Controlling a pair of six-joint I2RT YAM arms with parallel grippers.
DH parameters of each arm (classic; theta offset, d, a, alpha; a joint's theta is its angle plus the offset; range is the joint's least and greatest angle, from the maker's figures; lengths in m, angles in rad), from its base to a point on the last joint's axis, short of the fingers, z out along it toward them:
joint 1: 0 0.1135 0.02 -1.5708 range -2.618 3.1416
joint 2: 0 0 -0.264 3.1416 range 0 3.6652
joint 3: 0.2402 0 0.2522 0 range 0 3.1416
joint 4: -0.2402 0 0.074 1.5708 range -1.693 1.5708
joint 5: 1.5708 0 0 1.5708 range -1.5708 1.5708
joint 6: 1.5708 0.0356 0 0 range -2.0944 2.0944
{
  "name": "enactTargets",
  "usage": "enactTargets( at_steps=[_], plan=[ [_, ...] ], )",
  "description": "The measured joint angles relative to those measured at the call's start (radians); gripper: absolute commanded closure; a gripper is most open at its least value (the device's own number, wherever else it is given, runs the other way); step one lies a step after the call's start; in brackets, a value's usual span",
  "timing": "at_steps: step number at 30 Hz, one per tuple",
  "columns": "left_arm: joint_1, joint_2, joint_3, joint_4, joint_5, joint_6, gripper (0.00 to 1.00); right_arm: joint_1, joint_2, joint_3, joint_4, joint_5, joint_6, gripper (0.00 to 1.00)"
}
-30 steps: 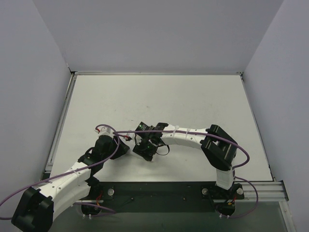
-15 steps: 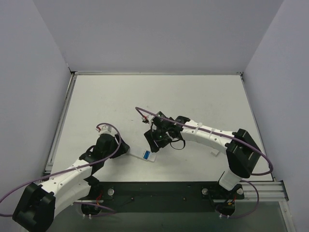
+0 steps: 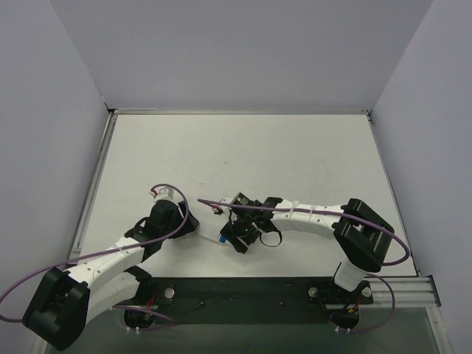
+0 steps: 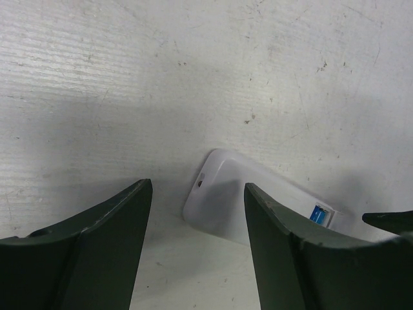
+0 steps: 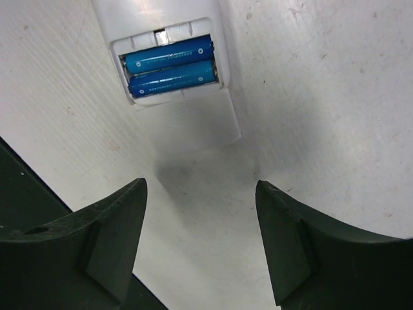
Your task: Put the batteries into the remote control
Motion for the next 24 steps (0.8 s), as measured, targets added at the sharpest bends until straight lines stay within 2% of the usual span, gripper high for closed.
enactTargets(
  at_steps=[15, 21, 24],
  plan=[
    [0.000, 0.010, 0.000, 0.016, 0.001, 0.000, 0.31, 0.000, 0.038, -0.020, 0.151, -0.011, -0.164, 0.39],
    [0.000, 0.013, 0.000, 0.019, 0.005, 0.000, 0.31, 0.000, 0.045, -0.020, 0.174, -0.010, -0.182, 0.48],
    [0.000, 0.013, 0.000, 0.019, 0.005, 0.000, 0.31, 0.000, 0.046, -0.020, 0.177, -0.008, -0.192, 0.59]
  ],
)
